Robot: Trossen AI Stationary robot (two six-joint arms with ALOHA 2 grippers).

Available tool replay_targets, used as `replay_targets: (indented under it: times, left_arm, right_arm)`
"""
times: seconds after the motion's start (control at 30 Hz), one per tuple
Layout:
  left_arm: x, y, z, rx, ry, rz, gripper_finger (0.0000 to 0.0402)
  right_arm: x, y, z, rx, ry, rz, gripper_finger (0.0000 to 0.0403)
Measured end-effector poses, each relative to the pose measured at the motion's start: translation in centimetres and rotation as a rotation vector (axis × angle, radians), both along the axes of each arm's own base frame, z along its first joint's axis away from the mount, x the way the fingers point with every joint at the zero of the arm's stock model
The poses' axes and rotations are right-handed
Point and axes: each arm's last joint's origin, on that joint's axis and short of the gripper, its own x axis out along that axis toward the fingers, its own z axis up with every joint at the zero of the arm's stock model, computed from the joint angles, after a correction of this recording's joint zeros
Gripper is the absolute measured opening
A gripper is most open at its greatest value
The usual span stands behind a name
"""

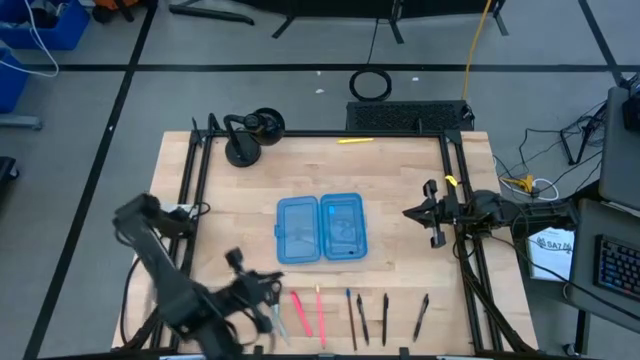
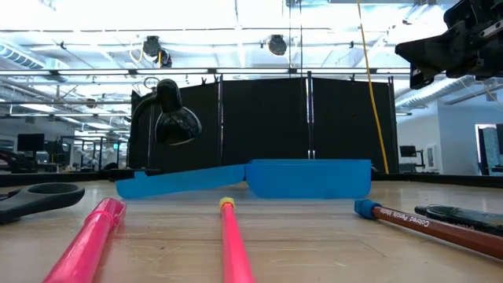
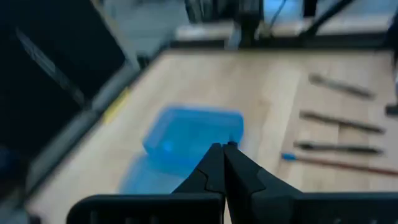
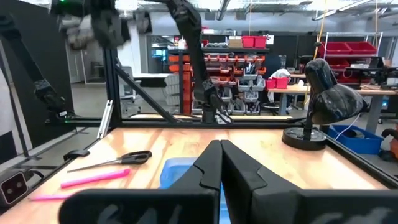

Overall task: Pick & place school supplies into a supply box
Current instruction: Put the yellow pen into the blue supply box

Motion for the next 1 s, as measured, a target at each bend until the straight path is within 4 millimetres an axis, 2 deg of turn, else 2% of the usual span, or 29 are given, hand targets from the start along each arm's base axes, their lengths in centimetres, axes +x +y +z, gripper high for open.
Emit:
replay_targets:
  times: [0.17,0.27,0.37,0.4,0.5,0.57,0.73,0.9,1.0]
  left_arm:
    - [-1.9,3.6,4.1,0.09,-0.004,-0.068,0.0]
    - [-2.0,7.0,5.4,0.14,-0.006,-0.086,0.0]
    - [-0.8,11.4,5.4,0.106,-0.014,-0.16,0.0]
    - [0.0,12.7,4.9,0.085,-0.023,-0.234,0.0]
    - [1.8,15.4,2.2,0.054,-0.079,-0.626,0.0]
    - [2.2,16.3,0.2,0.065,-0.142,-0.733,0.0]
    - [0.7,18.2,-3.9,0.074,-0.271,-0.663,0.0]
    - [-3.2,18.5,-9.4,-0.017,-0.449,-0.577,0.0]
    - [-5.3,18.8,-13.5,-0.081,-0.508,-0.484,0.0]
  right_arm:
    - [0.3,0.0,-0.3,0.026,0.036,0.006,0.0]
    - [0.4,0.0,-0.4,0.007,0.05,0.005,0.0]
    - [0.6,0.0,-0.3,-0.006,0.043,0.004,0.0]
    - [0.6,0.1,-0.3,-0.008,0.042,0.004,0.0]
    - [0.7,0.1,-0.2,-0.06,0.033,0.0,0.0]
    - [0.8,0.1,0.0,-0.071,0.014,-0.002,0.0]
    - [0.7,0.3,0.2,-0.021,-0.01,0.099,0.0]
    - [0.7,0.6,-0.1,0.028,0.028,0.189,0.0]
    - [0.8,0.6,0.2,0.088,0.022,0.195,0.0]
